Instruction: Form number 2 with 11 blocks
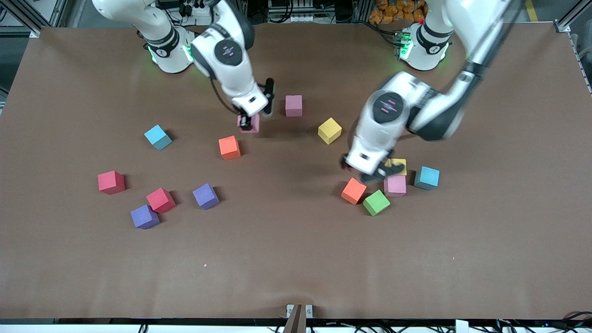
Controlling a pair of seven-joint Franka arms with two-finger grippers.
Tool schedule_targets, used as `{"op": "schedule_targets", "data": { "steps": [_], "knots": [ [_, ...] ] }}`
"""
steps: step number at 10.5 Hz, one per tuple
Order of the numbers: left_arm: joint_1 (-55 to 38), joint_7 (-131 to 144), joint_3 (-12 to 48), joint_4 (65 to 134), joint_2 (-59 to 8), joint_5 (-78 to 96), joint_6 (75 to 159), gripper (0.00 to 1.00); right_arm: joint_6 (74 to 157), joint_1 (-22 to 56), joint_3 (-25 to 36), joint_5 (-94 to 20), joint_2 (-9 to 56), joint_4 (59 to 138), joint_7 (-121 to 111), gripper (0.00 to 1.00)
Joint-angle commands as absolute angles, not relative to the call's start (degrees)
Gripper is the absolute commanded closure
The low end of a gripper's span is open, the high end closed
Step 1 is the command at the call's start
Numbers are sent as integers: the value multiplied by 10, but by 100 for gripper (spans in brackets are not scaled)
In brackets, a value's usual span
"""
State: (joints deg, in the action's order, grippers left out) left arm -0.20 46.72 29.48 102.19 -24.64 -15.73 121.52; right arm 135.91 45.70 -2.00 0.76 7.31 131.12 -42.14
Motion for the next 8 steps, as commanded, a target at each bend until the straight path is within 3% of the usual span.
{"op": "schedule_targets", "data": {
  "steps": [1, 8],
  "knots": [
    [63, 343, 303, 1003, -277, -151, 1205, 0, 1361, 485, -16, 5, 93, 1309, -418, 74],
    [81, 307, 303, 981, -374, -210, 1226, 0, 1423, 551, -16, 5, 161, 1305, -327, 74]
  ]
}}
